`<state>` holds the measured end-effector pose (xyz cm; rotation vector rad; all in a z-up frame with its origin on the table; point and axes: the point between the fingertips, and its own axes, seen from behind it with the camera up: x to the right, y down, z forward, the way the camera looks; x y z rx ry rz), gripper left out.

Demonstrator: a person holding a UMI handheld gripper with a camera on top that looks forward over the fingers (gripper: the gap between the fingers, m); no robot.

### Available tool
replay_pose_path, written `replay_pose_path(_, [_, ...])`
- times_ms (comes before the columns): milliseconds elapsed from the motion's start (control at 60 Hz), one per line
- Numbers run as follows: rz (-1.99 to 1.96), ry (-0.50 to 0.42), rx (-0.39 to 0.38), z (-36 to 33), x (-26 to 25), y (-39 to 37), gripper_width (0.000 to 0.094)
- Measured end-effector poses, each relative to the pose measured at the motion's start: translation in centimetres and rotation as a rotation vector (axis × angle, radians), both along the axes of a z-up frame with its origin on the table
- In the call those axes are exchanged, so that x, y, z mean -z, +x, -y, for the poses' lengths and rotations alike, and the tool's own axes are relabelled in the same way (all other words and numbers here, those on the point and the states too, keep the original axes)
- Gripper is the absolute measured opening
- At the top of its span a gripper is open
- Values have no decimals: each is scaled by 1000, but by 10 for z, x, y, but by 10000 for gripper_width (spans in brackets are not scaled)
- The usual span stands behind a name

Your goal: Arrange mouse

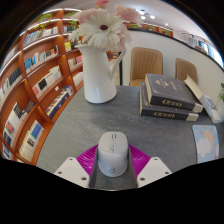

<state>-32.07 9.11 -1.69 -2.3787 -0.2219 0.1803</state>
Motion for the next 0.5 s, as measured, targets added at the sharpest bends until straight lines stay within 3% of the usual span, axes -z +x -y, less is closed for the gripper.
replay_pose_path(133, [-24, -14, 7, 1, -1, 1, 352])
replay_pose_path(250, [-17, -32, -38, 2, -16, 4, 351])
replay_pose_path(367, [3, 76, -81, -12, -97, 29, 351])
replay_pose_path(500, [-3, 244, -40, -30, -214, 94, 349])
